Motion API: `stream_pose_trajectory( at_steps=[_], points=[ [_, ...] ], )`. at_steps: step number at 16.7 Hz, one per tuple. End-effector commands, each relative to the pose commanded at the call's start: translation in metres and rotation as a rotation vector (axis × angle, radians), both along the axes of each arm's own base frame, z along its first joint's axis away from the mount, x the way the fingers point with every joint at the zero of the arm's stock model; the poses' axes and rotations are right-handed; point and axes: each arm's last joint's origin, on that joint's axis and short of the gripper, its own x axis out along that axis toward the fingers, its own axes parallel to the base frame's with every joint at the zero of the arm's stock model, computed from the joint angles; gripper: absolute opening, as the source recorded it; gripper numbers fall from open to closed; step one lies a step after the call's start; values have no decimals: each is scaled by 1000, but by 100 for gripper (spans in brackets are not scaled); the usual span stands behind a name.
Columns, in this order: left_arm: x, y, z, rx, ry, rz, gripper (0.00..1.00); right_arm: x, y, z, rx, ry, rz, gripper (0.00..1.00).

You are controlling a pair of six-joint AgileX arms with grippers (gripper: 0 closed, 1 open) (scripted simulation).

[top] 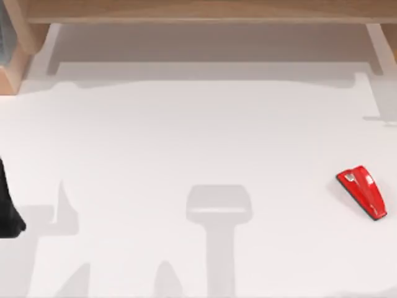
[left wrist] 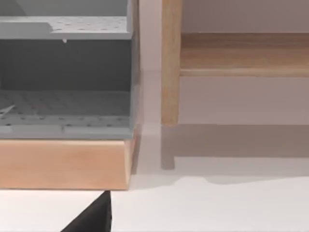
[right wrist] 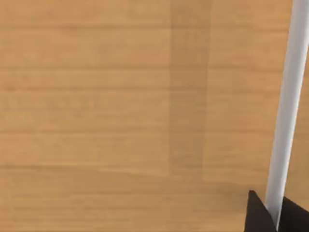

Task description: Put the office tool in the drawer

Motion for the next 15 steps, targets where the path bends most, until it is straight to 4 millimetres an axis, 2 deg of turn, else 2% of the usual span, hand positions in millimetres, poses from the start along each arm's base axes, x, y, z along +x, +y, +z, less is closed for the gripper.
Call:
stream_pose_trajectory(
  at_steps=[3, 8, 15],
  points=[
    [0, 0, 0, 0, 0, 0, 100, -16, 2, -1, 2, 4, 0, 0],
    [0, 0, 0, 0, 0, 0, 100, -17, 2, -1, -1, 1, 2, 0],
    [0, 0, 0, 0, 0, 0, 100, -61, 2, -3, 4, 9, 0, 0]
  ],
)
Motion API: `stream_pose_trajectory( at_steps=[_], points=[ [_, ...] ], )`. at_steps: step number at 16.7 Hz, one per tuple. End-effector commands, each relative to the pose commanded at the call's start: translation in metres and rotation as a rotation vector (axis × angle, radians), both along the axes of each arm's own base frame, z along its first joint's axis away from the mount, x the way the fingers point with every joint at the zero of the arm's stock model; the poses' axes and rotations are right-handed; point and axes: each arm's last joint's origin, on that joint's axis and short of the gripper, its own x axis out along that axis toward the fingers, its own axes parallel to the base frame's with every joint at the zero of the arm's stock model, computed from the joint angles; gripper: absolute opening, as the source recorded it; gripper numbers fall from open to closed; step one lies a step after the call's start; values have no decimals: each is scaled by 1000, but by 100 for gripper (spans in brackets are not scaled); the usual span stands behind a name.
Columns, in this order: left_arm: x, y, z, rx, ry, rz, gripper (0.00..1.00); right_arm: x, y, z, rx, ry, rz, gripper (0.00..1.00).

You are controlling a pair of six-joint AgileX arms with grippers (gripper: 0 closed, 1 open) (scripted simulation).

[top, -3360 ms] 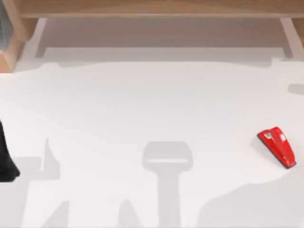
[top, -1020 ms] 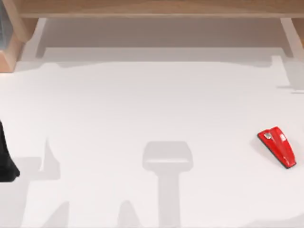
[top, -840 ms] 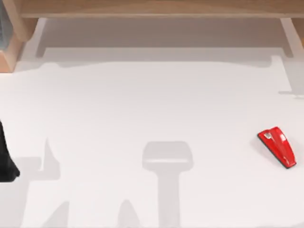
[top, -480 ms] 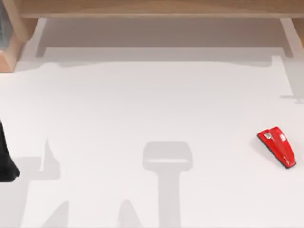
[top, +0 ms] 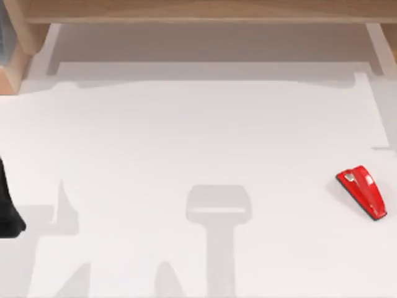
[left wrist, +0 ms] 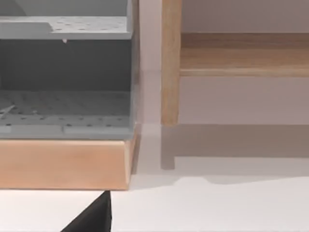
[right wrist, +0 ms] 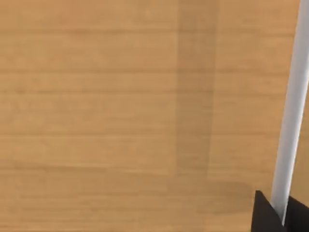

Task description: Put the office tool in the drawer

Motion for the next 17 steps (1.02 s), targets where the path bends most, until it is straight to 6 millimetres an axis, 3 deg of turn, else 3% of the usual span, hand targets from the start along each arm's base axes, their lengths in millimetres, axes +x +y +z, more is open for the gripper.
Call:
stream_pose_trajectory(
  at_steps=[3, 7, 17],
  points=[
    [0, 0, 0, 0, 0, 0, 100, -18, 1, 2, -3, -6, 2, 0],
    [0, 0, 0, 0, 0, 0, 100, -18, 1, 2, -4, -6, 2, 0],
    [0, 0, 0, 0, 0, 0, 100, -18, 1, 2, -4, -6, 2, 75]
  ],
)
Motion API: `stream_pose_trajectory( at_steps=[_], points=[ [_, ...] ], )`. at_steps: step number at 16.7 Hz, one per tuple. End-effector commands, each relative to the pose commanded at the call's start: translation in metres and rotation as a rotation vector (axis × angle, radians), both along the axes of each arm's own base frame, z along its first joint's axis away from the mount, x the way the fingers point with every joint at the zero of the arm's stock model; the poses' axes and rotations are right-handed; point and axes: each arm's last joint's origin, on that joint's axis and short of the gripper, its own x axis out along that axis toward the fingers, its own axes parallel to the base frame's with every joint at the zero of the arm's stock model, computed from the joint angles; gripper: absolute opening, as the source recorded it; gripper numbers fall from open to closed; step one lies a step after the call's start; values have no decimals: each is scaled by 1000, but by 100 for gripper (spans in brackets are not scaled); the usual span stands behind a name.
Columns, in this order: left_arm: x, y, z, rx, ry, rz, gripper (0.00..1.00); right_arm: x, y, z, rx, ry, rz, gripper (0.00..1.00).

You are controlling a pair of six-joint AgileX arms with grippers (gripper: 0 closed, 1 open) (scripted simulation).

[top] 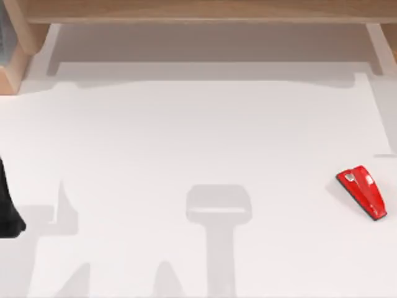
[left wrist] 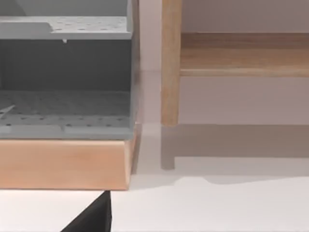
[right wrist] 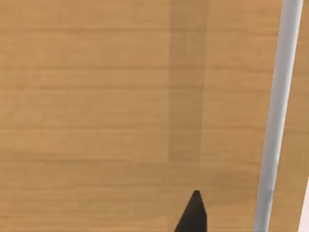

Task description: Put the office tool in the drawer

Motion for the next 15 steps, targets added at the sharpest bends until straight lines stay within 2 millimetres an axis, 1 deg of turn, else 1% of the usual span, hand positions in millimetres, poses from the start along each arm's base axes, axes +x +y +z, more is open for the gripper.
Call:
stream_pose_trajectory(
  at_steps=[3, 4, 12, 15],
  points=[
    [0, 0, 0, 0, 0, 0, 100, 0, 0, 0, 0, 0, 0, 98],
    [0, 0, 0, 0, 0, 0, 100, 0, 0, 0, 0, 0, 0, 100],
    [0, 0, 0, 0, 0, 0, 100, 1, 0, 0, 0, -1, 2, 100],
    [0, 0, 0, 0, 0, 0, 100, -5, 0, 0, -1, -1, 1, 100]
  ],
)
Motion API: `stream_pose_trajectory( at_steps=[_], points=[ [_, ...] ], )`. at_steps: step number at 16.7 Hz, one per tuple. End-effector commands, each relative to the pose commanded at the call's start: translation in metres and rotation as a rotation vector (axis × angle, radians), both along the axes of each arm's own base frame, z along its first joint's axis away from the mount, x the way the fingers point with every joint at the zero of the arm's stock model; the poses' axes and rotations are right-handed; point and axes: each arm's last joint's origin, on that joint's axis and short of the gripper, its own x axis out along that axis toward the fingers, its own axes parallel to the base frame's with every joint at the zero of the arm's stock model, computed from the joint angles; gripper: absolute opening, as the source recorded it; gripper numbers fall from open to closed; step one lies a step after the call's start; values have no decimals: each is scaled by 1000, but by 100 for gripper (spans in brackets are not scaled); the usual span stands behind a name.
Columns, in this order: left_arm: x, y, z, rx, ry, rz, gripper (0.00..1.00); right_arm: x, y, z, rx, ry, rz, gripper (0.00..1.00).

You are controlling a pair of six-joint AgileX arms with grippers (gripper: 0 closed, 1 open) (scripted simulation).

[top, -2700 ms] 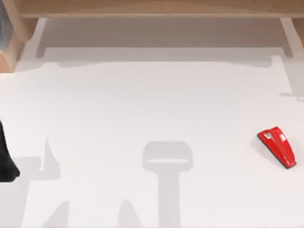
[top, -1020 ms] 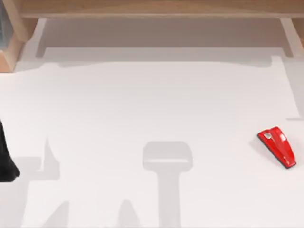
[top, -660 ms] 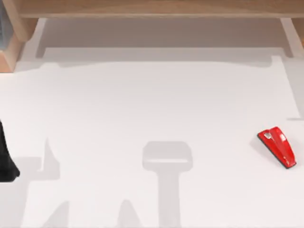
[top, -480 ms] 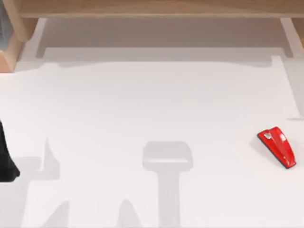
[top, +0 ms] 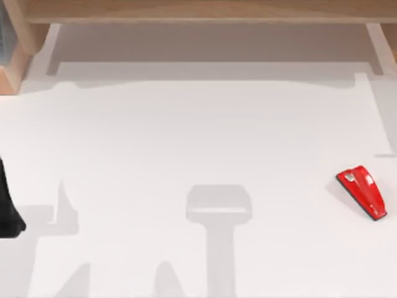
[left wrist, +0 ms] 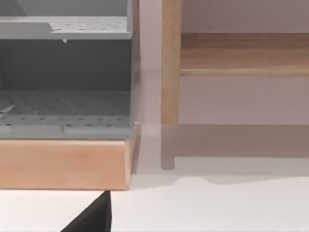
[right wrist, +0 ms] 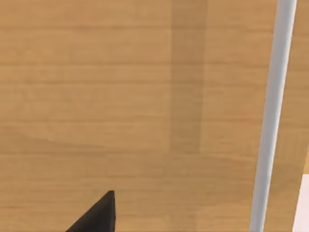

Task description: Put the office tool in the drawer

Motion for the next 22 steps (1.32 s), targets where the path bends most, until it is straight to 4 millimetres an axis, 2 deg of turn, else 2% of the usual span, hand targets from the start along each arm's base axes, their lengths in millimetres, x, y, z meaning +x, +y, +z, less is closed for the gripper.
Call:
stream_pose_trajectory(
  at_steps=[6, 10, 13, 15, 18, 20, 22],
  points=[
    [0, 0, 0, 0, 0, 0, 100, -14, 0, 0, 1, 0, 0, 100],
    [0, 0, 0, 0, 0, 0, 100, -13, 1, -1, 3, 3, 3, 100],
    [0, 0, 0, 0, 0, 0, 100, -8, -9, 15, 10, -35, -31, 100],
    [0, 0, 0, 0, 0, 0, 100, 0, -19, 41, 39, -90, -66, 100],
    [0, 0, 0, 0, 0, 0, 100, 21, -30, 93, 136, -178, -94, 100],
    [0, 0, 0, 0, 0, 0, 100, 39, -29, 135, 244, -224, -90, 100],
    [0, 0, 0, 0, 0, 0, 100, 58, -18, 177, 380, -247, -72, 100]
  ],
)
